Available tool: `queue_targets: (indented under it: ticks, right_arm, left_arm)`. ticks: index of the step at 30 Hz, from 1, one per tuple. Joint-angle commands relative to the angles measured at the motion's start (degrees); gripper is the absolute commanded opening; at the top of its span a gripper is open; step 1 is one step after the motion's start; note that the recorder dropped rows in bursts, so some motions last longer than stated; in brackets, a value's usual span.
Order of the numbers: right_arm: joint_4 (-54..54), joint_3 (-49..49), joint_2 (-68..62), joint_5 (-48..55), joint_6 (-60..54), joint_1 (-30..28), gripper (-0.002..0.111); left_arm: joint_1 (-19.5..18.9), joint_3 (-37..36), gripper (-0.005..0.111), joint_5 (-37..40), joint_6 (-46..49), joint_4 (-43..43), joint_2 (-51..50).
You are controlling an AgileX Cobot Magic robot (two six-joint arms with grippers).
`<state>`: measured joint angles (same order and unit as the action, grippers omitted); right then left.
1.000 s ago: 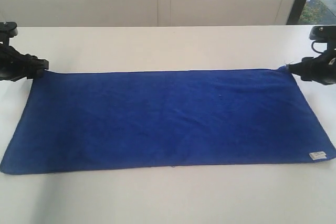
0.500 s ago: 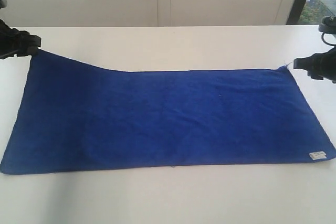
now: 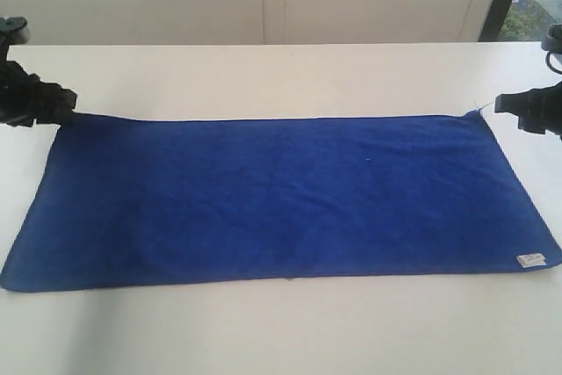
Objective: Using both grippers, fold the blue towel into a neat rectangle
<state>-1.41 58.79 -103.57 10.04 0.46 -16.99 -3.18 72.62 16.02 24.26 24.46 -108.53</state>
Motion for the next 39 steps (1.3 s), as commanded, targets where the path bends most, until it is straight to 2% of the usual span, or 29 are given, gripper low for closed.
queue_targets:
  ticks: [1,4,12,17,22,25,27,29,31,33,36,39]
  right_arm:
    - [-0.1,-0.2,0.0,-0.9,0.4,-0.2,0.046]
    - [-0.1,-0.2,0.0,-0.9,0.4,-0.2,0.046]
    - [-0.1,-0.2,0.0,-0.1,0.4,-0.2,0.046]
    - [-0.1,-0.2,0.0,2.8,0.4,-0.2,0.046]
    - [-0.3,-0.2,0.0,7.7,0.4,0.0,0.046]
    - [-0.3,-0.2,0.0,11.4,0.4,0.7,0.046]
    - [-0.4,-0.2,0.1,13.3,0.4,1.2,0.046]
    - [-0.5,-0.2,1.2,17.0,0.9,2.6,0.036]
    - [-0.5,-0.2,2.5,19.4,0.9,3.4,0.026]
    - [-0.5,-0.2,4.1,22.3,0.9,3.9,0.017]
    - [-0.5,-0.3,6.7,26.5,0.9,3.9,0.008]
    - [-0.5,-3.8,9.5,24.8,0.9,3.9,0.002]
  left_arm:
    - [-0.1,0.1,0.067,1.2,0.2,0.2,-4.1]
    - [-0.1,0.1,0.067,-0.6,-0.8,0.7,-4.8]
    - [-0.1,0.1,0.067,3.8,-0.1,1.3,-4.4]
    - [-0.1,0.1,0.067,1.7,-0.1,1.2,0.8]
    - [-0.1,0.1,0.067,3.3,-0.1,-0.2,6.1]
    - [-0.1,0.1,0.060,6.1,-0.3,-0.2,8.6]
    - [-0.1,0.1,0.050,8.1,-0.3,-0.2,10.0]
    - [-0.1,0.1,0.026,13.1,-0.3,-0.2,13.3]
    - [-0.1,0.1,0.010,16.8,-0.3,-0.2,15.5]
    - [-0.1,0.1,0.000,20.0,-0.3,-0.2,17.5]
    - [-0.1,0.0,0.000,24.5,-2.6,-0.2,20.1]
    - [-0.1,-2.9,0.000,25.5,-6.3,-0.2,24.3]
